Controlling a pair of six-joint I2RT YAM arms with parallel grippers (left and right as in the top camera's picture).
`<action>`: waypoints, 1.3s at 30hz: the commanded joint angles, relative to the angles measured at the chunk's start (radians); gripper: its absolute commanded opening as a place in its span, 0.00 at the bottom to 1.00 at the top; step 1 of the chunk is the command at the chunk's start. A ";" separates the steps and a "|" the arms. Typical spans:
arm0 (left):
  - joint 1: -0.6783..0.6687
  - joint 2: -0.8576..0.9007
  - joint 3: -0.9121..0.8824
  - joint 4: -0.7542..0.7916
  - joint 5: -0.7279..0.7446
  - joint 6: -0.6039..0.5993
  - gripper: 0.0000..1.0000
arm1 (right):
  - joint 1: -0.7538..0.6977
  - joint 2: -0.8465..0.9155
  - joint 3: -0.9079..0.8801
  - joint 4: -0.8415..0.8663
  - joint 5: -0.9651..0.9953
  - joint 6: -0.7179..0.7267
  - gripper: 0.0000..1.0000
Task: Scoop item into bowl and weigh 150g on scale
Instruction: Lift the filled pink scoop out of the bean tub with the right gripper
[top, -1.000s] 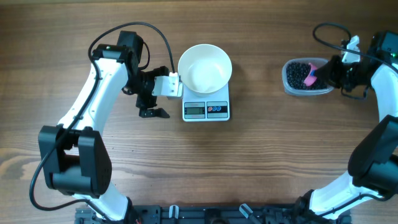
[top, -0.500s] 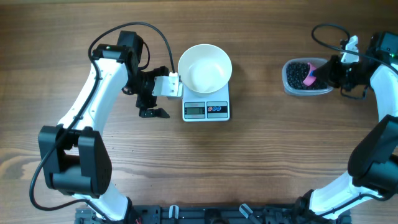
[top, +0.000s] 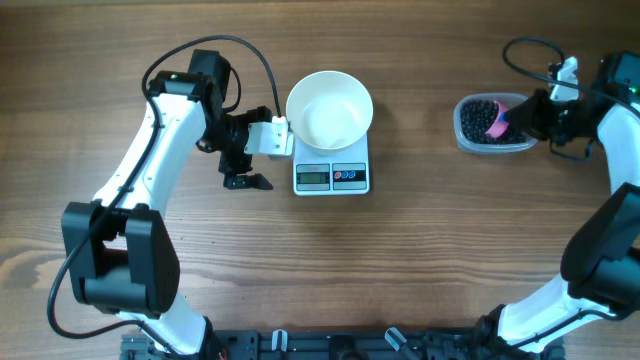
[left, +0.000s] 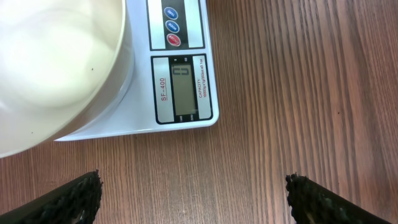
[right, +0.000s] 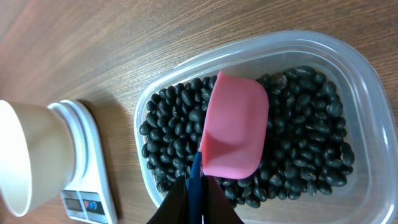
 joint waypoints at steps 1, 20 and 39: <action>-0.003 0.000 -0.007 0.000 0.001 -0.002 1.00 | -0.047 0.024 0.004 -0.003 -0.156 -0.021 0.04; -0.003 0.000 -0.007 0.000 0.001 -0.002 1.00 | -0.256 0.024 0.003 -0.070 -0.263 -0.097 0.04; -0.003 0.000 -0.007 0.000 0.001 -0.002 1.00 | -0.277 0.024 0.004 -0.095 -0.476 -0.093 0.04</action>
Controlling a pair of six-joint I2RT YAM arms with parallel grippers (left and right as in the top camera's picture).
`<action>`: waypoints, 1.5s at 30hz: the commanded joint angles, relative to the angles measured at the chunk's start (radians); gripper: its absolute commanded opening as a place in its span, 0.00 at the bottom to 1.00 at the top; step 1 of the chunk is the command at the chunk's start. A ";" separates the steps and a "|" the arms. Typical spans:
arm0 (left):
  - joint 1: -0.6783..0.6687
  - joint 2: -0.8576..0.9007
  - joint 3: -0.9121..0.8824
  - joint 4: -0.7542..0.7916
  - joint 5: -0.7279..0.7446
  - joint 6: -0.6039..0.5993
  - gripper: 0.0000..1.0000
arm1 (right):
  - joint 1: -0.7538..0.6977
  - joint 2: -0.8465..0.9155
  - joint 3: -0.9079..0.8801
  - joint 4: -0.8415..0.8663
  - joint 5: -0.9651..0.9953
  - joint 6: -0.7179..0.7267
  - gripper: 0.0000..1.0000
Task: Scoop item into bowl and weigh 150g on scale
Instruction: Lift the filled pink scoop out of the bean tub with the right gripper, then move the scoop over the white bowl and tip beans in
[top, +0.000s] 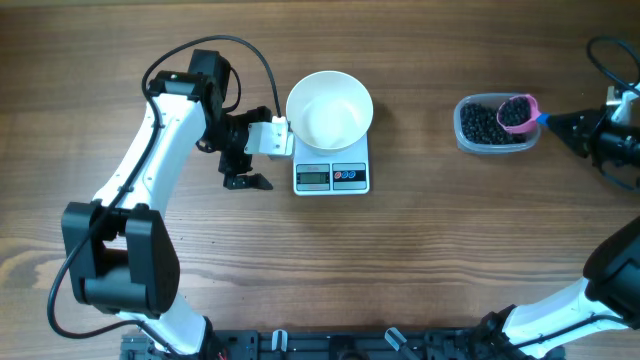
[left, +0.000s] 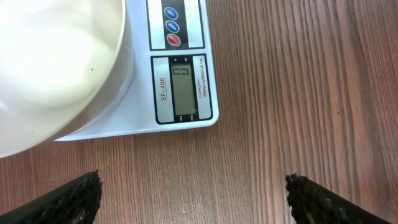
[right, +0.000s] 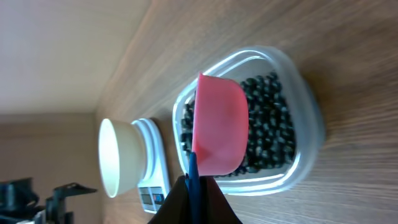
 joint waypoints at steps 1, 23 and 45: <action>-0.003 0.000 -0.007 0.000 0.001 -0.002 1.00 | -0.005 0.015 0.004 0.001 -0.131 -0.016 0.04; -0.003 0.000 -0.007 0.000 0.002 -0.002 1.00 | 0.278 0.015 0.004 0.212 -0.315 0.216 0.04; -0.003 0.000 -0.007 0.000 0.001 -0.002 1.00 | 0.817 0.015 0.003 0.464 0.165 -0.130 0.04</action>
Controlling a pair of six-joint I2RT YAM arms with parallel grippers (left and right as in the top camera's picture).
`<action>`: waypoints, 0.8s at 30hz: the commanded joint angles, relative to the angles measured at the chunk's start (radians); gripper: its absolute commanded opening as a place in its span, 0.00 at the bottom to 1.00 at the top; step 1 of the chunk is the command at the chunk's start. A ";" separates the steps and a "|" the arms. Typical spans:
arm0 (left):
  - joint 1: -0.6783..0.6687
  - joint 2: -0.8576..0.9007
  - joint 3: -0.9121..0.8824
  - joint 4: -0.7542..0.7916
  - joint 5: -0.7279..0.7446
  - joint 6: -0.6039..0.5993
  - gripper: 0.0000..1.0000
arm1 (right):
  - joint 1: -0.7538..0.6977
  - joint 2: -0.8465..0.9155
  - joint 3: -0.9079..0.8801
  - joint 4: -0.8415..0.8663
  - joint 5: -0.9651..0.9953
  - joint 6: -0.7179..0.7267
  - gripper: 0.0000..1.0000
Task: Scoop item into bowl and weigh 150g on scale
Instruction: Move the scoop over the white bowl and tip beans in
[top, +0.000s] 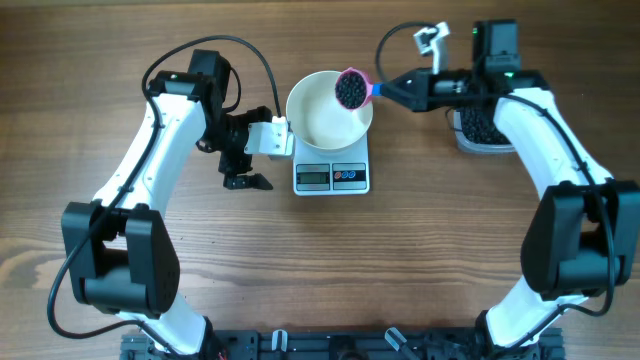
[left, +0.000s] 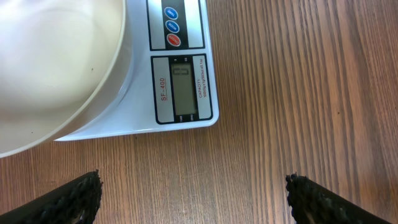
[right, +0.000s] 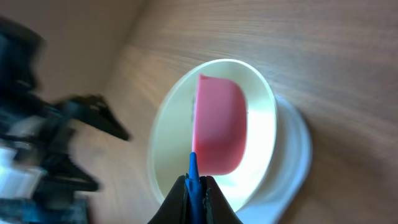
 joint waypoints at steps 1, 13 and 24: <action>-0.003 0.000 -0.007 0.000 0.001 -0.002 1.00 | 0.064 0.015 0.003 0.032 0.129 -0.202 0.04; -0.003 0.000 -0.007 0.000 0.001 -0.002 1.00 | 0.111 -0.164 0.013 0.032 0.302 -0.323 0.04; -0.003 0.000 -0.007 0.000 0.002 -0.002 1.00 | 0.239 -0.166 0.008 -0.013 0.531 -0.496 0.04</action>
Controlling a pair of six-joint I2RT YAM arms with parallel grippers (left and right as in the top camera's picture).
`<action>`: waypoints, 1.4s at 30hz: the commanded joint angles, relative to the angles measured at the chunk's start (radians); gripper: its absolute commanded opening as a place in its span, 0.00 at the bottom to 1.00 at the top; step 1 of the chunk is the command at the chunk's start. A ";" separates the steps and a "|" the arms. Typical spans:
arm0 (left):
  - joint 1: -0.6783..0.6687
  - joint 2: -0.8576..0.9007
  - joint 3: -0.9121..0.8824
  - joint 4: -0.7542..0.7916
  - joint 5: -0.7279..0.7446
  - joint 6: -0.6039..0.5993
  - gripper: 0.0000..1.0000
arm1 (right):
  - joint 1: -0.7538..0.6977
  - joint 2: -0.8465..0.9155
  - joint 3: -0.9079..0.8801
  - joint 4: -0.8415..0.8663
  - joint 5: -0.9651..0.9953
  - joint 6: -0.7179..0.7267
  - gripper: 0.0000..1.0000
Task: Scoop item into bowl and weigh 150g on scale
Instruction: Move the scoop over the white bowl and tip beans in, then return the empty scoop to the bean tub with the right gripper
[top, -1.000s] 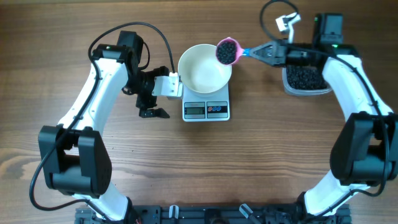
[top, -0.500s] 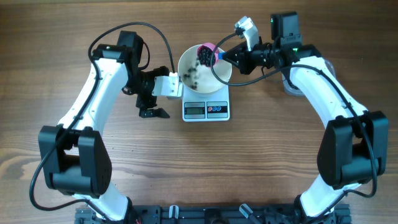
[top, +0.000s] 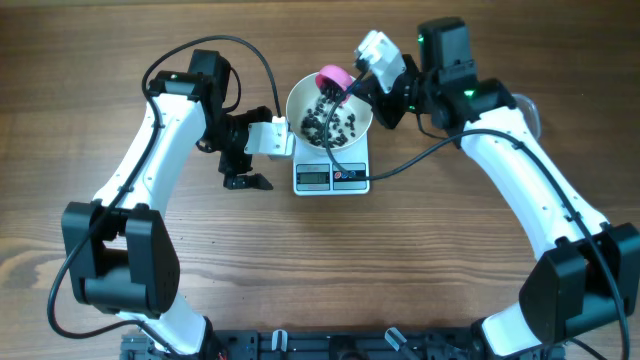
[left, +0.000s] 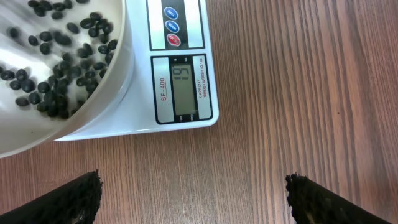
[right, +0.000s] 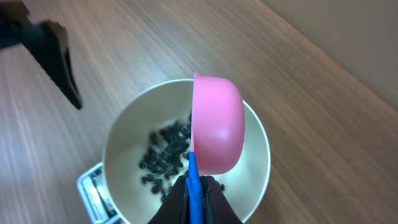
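A white bowl (top: 340, 135) stands on the white kitchen scale (top: 332, 176); black beans (top: 325, 118) lie scattered inside it. The scale's display (left: 183, 84) reads 19. My right gripper (right: 196, 198) is shut on the blue handle of a pink scoop (right: 216, 132), which is tipped on its side over the bowl (right: 124, 140), above its far rim in the overhead view (top: 332, 79). My left gripper (left: 193, 198) is open, low over bare wood just left of the scale, holding nothing. The bean container is almost wholly hidden behind the right arm.
A sliver of the clear bean container (top: 528, 108) shows at the right behind my right arm. The scale's three buttons (left: 171, 26) face the left wrist camera. Cables run from both arms across the table's back.
The scoop, held level and full over the bowl's right rim, is now tipped over the bowl's back rim. Beans lie in the bowl and the display went from 0 to 19.
First my right gripper held the pink scoop down in the bean container. Then the scoop was raised full of beans beside it. Then it hung over the empty bowl; now its beans are in the bowl. My left gripper stayed open beside the scale throughout.
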 joint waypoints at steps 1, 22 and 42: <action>-0.003 0.000 -0.007 0.000 0.001 -0.002 1.00 | 0.016 -0.002 0.008 0.005 0.079 -0.069 0.04; -0.003 0.000 -0.007 0.000 0.001 -0.002 1.00 | 0.064 0.006 0.008 -0.025 0.148 -0.242 0.04; -0.003 0.000 -0.007 0.000 0.002 -0.002 1.00 | -0.401 -0.067 0.137 -0.320 0.095 0.464 0.04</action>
